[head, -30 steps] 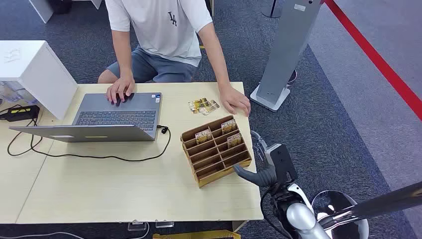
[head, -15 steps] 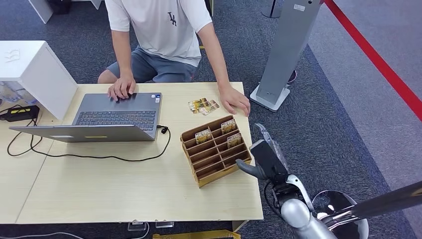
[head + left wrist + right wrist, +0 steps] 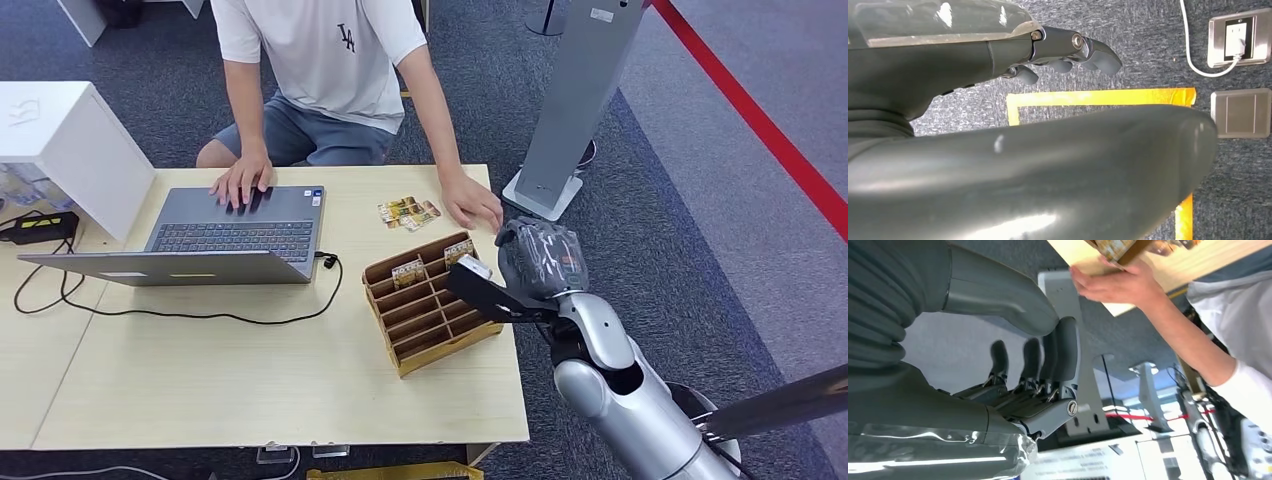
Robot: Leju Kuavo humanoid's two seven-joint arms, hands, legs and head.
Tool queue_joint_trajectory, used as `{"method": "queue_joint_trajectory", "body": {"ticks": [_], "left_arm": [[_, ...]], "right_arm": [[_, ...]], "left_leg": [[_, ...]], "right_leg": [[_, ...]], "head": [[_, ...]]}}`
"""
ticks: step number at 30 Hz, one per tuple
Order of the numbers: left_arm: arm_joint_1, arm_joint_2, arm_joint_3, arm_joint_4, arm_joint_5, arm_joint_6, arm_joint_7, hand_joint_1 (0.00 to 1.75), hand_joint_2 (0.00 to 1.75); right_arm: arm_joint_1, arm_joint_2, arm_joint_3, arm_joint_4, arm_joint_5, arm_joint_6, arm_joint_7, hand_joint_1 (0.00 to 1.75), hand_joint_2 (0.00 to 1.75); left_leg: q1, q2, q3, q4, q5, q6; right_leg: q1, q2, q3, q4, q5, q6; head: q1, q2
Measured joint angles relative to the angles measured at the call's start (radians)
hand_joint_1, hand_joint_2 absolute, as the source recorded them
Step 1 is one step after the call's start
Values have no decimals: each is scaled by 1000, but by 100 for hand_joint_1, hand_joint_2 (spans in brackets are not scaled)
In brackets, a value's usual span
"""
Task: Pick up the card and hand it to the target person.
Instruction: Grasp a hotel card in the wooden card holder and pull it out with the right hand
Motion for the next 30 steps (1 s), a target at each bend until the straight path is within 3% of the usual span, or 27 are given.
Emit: {"method": "queue_joint_trajectory", "body": {"ticks": [6, 13, 18, 30], "left_arm": [[0, 0, 0, 0, 20, 1, -16, 0, 0], [0, 0, 0, 0, 31, 2, -18, 0, 0], [0, 0, 0, 0, 33, 3, -18, 0, 0], [0, 1, 0, 0, 28, 14, -20, 0, 0]], "right_arm": [[-73, 1, 80, 27, 45, 30, 9, 134, 175], [-117, 7, 159, 87, 83, 33, 14, 49, 175], [-131, 13, 198, 131, 98, 35, 14, 19, 175], [-154, 17, 256, 232, 78, 11, 14, 25, 175]], "left_leg": [[0, 0, 0, 0, 0, 0], [0, 0, -1, 0, 0, 0], [0, 0, -1, 0, 0, 0], [0, 0, 0, 0, 0, 0]], "right_leg": [[0, 0, 0, 0, 0, 0], [0, 0, 0, 0, 0, 0], [0, -1, 0, 0, 0, 0], [0, -1, 0, 0, 0, 0]], "head": [[-1, 0], [1, 0], [0, 0], [1, 0]]}}
